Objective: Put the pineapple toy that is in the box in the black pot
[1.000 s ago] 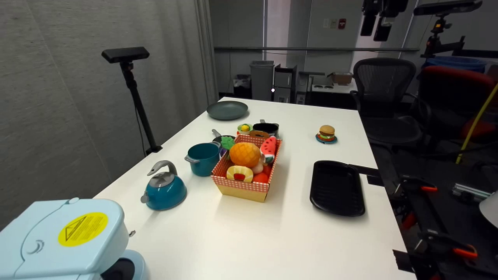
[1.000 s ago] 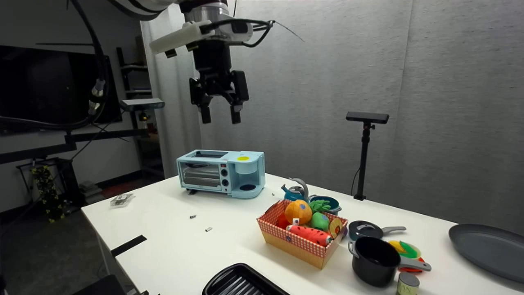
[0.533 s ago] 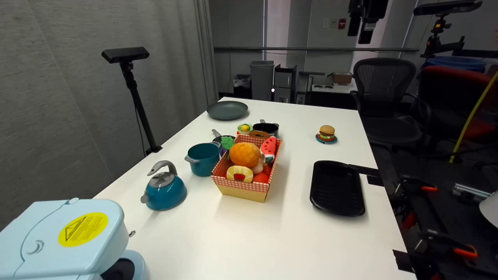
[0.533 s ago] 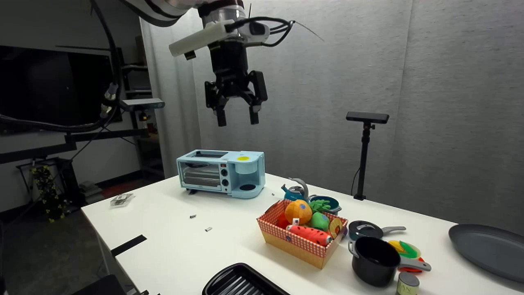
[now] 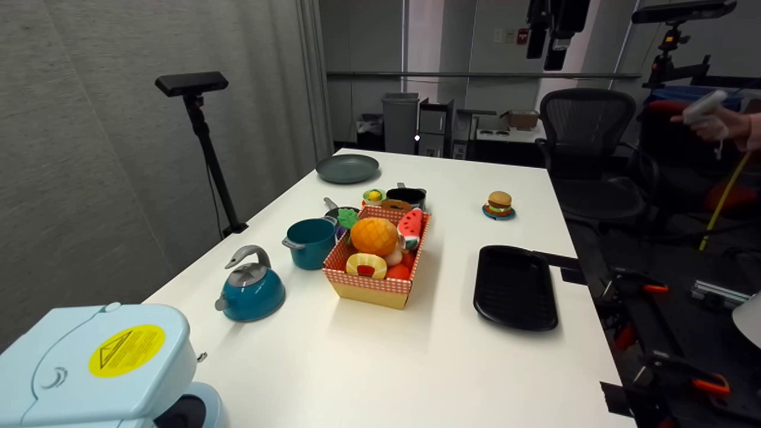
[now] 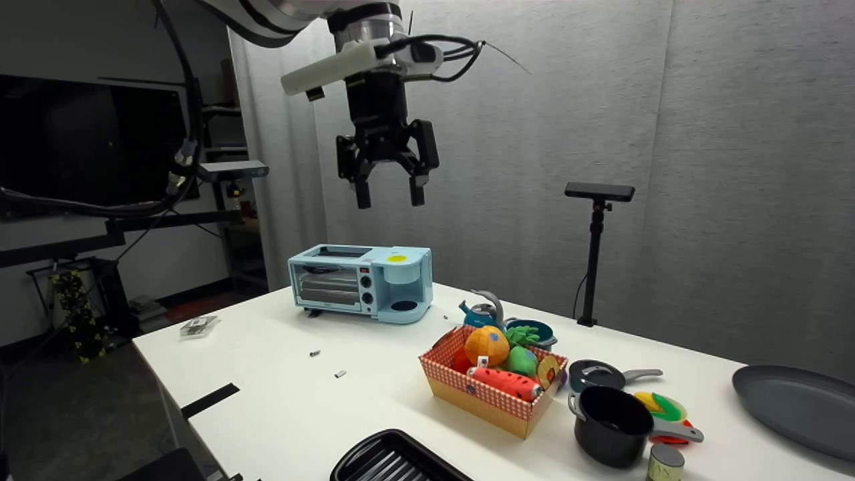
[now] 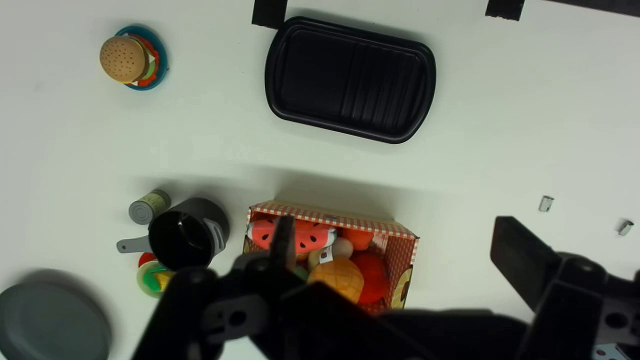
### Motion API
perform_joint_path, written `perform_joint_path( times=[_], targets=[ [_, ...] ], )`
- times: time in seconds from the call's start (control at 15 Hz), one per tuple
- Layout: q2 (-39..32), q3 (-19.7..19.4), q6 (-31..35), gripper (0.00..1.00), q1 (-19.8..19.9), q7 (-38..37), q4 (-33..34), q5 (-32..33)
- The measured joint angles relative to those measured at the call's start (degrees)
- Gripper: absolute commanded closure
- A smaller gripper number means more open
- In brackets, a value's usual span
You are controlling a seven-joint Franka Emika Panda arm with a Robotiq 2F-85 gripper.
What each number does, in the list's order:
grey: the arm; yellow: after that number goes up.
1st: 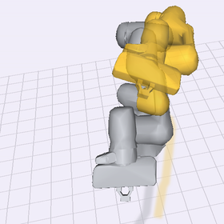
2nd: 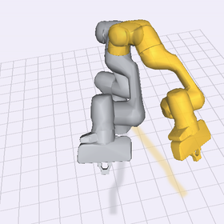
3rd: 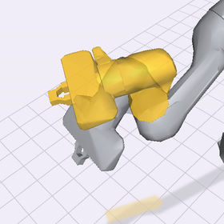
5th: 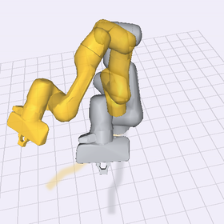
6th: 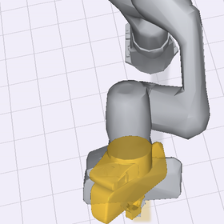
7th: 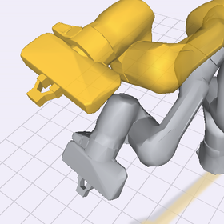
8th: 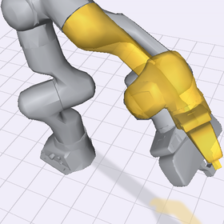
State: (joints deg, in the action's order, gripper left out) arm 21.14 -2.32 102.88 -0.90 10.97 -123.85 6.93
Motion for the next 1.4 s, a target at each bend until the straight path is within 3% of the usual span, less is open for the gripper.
perform_joint_path(
  times=[0.87, 1.4],
  targets=[
    [-0.2, 0.3, 0.0, 0.0, 0.0, -0.4, 0.0, 0.0],
    [-5.6, 0.8, 3.1, 0.0, 0.0, -3.2, 2.2, 0.0]
  ],
)
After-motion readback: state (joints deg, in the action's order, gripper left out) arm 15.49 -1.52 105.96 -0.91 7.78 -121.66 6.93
